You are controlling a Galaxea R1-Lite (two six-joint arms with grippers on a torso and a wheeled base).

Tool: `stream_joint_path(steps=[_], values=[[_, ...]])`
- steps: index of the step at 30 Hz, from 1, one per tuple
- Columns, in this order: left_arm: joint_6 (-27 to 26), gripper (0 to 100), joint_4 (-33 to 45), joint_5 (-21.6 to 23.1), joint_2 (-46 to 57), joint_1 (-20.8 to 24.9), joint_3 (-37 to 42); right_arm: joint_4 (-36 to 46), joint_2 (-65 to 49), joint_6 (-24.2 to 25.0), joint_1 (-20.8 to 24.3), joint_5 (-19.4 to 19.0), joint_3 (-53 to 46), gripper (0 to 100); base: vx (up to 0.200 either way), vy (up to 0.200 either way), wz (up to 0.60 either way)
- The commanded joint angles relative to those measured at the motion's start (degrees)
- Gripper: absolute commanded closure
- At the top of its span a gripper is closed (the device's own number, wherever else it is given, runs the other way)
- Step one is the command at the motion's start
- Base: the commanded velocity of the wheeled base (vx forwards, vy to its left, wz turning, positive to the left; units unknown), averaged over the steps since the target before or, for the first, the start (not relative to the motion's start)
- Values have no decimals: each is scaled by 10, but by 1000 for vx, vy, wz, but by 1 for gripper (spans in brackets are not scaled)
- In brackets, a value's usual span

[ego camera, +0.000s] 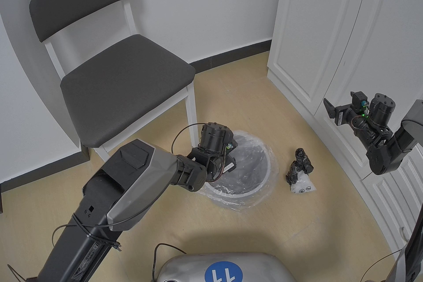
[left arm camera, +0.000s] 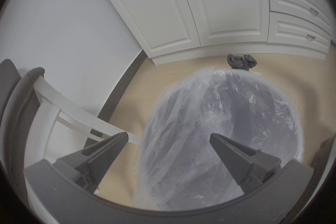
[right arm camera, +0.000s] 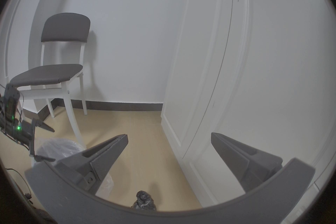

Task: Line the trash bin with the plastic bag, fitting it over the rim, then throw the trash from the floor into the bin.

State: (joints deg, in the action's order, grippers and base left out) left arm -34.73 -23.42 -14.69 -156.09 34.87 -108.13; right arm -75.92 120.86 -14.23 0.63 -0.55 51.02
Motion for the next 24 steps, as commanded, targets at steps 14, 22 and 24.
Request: stream_joint_path(steps=[14, 22, 24], values=[[36, 100, -15, 1, -45, -10, -65, -1, -1, 0, -9, -2, 7, 0, 0, 0, 0], [70, 100, -45, 2, -40, -11, -65, -1, 6, 0, -11, -2, 14, 0, 0, 0, 0], [86, 100, -60, 3, -40, -10, -65, -1, 8, 0, -11, -2, 15, 0, 0, 0, 0]])
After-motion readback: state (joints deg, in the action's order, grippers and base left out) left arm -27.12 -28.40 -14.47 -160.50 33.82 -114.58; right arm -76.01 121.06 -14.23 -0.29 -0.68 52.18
